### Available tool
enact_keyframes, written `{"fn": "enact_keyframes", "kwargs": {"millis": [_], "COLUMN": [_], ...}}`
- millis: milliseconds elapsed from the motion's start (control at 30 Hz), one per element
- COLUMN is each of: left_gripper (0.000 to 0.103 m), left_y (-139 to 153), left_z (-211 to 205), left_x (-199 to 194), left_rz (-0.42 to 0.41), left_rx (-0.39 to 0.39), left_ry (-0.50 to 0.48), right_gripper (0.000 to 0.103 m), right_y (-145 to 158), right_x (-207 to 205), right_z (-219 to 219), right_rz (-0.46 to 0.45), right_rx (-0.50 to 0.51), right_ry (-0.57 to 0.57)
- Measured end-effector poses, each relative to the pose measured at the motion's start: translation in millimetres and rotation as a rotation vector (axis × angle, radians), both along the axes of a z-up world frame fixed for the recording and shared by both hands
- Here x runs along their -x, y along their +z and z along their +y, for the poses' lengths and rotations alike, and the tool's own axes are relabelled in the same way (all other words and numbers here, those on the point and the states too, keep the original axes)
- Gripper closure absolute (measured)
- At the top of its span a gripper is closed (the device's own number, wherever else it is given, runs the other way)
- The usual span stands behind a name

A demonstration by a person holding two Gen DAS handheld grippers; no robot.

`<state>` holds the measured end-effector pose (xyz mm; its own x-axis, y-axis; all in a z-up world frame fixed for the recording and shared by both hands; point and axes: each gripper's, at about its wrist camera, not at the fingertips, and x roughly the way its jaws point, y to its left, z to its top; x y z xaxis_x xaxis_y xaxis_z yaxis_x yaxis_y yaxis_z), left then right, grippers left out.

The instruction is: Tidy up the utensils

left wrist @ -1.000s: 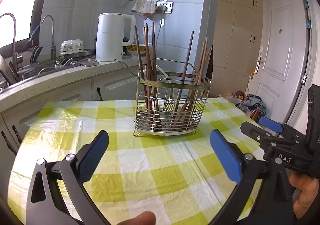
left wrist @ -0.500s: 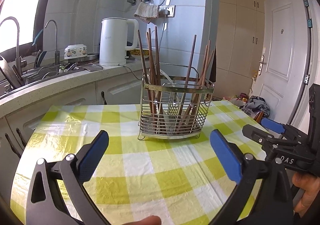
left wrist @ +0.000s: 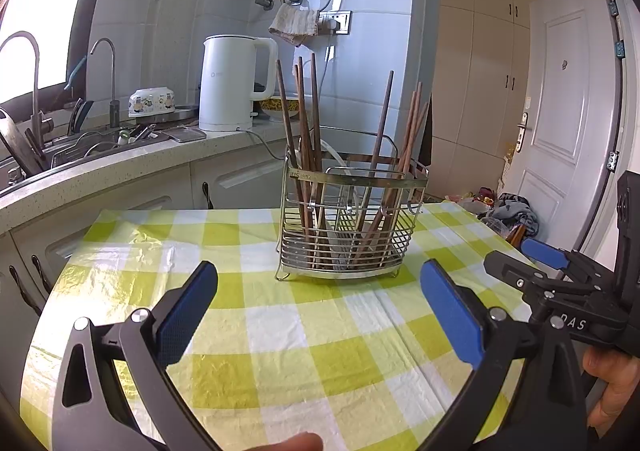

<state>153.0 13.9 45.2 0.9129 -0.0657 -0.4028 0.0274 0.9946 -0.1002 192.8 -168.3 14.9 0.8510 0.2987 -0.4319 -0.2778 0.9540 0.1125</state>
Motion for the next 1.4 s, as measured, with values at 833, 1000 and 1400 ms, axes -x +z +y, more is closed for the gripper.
{"fn": "enact_keyframes", "kwargs": {"millis": [833,1000,1400], "left_gripper": [0.005,0.005,0.005], "left_y": [-1.6,-2.4,-2.3], "left_z": [0.8,0.7,0.5], "left_x": [0.3,0.1,-0.1], "left_rz": [0.002,0.001,0.002], "left_rx": [0.005,0.008,0.010], "left_ry": [0.000,0.003,0.003], "right_gripper": [0.019,0.019,0.019], "right_y": [1.7,1.9,2.0], "right_x": [0.8,0.6,1.2], "right_z": [1.2,1.3,3.0], "right_rz": [-0.006,-0.007,-0.009], "right_rx": [0.002,0.001,0.002], "right_ry": [0.004,0.006,0.010]}}
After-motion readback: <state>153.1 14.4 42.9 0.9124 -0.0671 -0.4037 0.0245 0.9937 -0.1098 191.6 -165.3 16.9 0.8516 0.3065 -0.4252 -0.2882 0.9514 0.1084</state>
